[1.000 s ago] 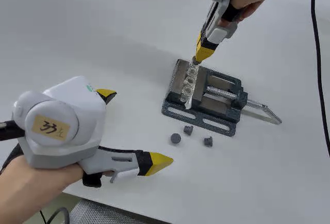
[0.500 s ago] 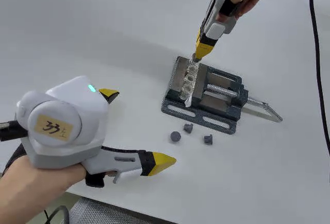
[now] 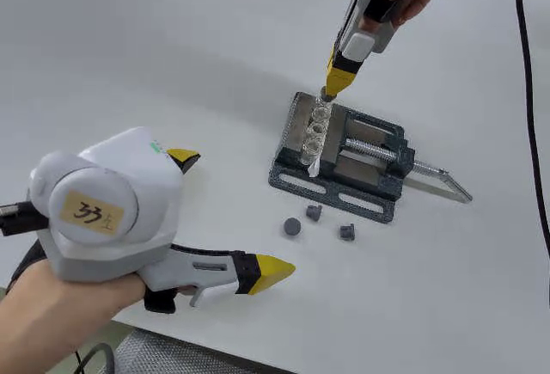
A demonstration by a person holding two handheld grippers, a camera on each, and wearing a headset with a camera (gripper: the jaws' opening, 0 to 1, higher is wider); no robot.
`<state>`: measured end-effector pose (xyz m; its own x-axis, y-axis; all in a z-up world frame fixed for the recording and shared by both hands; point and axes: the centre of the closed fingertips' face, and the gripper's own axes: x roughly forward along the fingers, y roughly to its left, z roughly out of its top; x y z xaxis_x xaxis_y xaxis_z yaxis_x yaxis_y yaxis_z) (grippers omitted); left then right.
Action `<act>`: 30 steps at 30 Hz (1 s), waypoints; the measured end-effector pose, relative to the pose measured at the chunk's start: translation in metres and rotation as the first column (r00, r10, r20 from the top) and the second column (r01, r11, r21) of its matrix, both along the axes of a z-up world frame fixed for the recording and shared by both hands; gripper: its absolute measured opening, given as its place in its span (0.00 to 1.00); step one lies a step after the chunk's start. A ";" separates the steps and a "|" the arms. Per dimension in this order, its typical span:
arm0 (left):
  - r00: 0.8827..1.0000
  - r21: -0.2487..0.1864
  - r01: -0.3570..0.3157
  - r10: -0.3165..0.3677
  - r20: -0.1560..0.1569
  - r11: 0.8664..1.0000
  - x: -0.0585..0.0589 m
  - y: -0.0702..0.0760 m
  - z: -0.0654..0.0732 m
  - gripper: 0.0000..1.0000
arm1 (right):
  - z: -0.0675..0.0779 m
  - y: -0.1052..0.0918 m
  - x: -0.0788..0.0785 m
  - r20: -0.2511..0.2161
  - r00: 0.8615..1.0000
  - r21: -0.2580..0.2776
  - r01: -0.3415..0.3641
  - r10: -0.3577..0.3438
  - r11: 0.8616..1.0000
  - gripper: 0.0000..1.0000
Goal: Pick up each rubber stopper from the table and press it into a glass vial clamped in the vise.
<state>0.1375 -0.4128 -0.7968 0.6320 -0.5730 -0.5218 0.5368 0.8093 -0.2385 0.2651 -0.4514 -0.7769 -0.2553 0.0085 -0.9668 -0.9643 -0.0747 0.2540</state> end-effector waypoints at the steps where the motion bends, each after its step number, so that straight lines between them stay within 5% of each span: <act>1: 1.000 0.000 0.001 -0.001 -0.001 1.000 0.000 0.000 0.000 0.98 | 0.000 0.000 0.000 0.003 1.000 -0.004 -0.001 0.001 1.000 0.00; 15: 1.000 -0.004 0.001 -0.001 0.005 1.000 0.000 -0.003 0.002 0.98 | 0.001 -0.004 -0.002 0.029 1.000 0.002 0.008 -0.008 1.000 0.00; 16: 1.000 0.001 0.004 -0.004 0.010 1.000 0.000 -0.003 0.004 0.98 | 0.001 -0.003 -0.002 0.051 0.998 0.019 -0.041 0.040 0.999 0.00; 20: 1.000 -0.004 -0.003 0.003 0.019 1.000 0.000 -0.001 0.008 0.98 | 0.001 -0.003 0.001 0.036 0.999 0.021 0.018 -0.019 1.000 0.00; 30: 0.999 0.006 -0.008 0.008 0.034 1.000 -0.001 0.002 0.015 0.98 | 0.001 0.000 0.002 -0.017 0.999 0.046 0.030 -0.029 0.999 0.00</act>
<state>0.1367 -0.4105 -0.7819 0.6539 -0.5645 -0.5037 0.5378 0.8151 -0.2154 0.2669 -0.4512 -0.7763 -0.2701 0.0605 -0.9609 -0.9620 -0.0579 0.2667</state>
